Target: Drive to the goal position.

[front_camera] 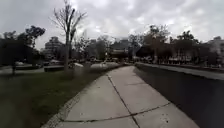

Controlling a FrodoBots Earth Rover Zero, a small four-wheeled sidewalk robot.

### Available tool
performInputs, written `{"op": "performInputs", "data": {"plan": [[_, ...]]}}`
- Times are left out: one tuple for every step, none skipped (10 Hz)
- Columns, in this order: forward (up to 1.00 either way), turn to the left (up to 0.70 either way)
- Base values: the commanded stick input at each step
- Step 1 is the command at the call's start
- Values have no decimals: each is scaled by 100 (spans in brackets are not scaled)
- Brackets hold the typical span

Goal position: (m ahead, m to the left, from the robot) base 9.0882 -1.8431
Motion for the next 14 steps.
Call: {"op": "performInputs", "data": {"plan": [[100,-18],[100,-30],[100,-14],[100,-1],[100,-23],[100,-39],[100,-39],[100,-39],[100,-39],[100,-39],[100,-39],[100,-39],[100,-22],[100,1]]}}
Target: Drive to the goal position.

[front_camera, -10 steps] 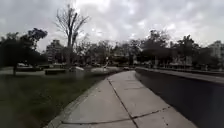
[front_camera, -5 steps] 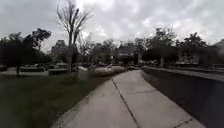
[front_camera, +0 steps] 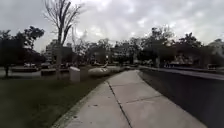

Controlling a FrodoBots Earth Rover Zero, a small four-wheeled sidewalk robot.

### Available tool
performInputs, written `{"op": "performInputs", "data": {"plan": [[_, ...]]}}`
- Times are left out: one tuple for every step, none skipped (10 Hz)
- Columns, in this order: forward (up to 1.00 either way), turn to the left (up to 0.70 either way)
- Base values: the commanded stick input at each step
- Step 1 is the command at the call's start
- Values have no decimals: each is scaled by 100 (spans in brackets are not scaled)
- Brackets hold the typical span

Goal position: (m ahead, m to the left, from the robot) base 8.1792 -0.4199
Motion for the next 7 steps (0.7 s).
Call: {"op": "performInputs", "data": {"plan": [[100,1],[100,1],[100,1],[100,1],[100,1],[100,1],[100,1]]}}
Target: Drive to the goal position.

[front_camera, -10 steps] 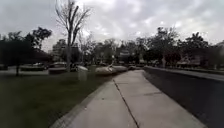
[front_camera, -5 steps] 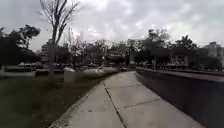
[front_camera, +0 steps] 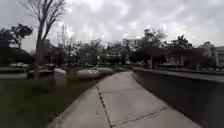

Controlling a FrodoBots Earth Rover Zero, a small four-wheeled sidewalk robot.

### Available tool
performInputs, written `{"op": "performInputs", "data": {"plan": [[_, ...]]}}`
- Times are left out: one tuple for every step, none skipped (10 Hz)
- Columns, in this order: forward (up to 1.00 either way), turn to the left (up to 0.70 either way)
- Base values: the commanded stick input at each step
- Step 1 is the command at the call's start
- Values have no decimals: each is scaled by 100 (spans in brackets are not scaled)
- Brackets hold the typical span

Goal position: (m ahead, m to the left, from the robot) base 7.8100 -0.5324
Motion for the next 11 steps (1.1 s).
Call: {"op": "performInputs", "data": {"plan": [[100,1],[100,1],[100,1],[100,1],[100,1],[100,1],[100,1],[100,1],[100,1],[100,1],[100,-38]]}}
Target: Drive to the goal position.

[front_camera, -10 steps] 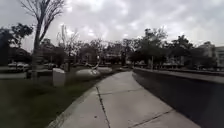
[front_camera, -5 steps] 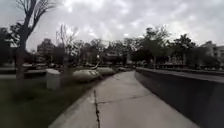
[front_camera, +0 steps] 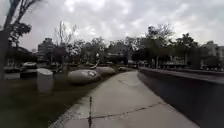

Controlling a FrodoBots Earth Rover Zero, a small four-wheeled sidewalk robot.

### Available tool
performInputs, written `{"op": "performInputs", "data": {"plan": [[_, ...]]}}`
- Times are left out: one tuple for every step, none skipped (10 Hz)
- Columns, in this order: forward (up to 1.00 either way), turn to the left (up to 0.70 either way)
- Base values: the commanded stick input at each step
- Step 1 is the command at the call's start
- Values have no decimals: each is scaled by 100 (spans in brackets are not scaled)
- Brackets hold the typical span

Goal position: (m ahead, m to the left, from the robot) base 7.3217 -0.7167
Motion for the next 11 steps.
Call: {"op": "performInputs", "data": {"plan": [[100,-39],[100,-39],[100,-39],[100,-39],[100,-12],[100,1],[100,1],[100,1],[100,1],[100,1],[100,1]]}}
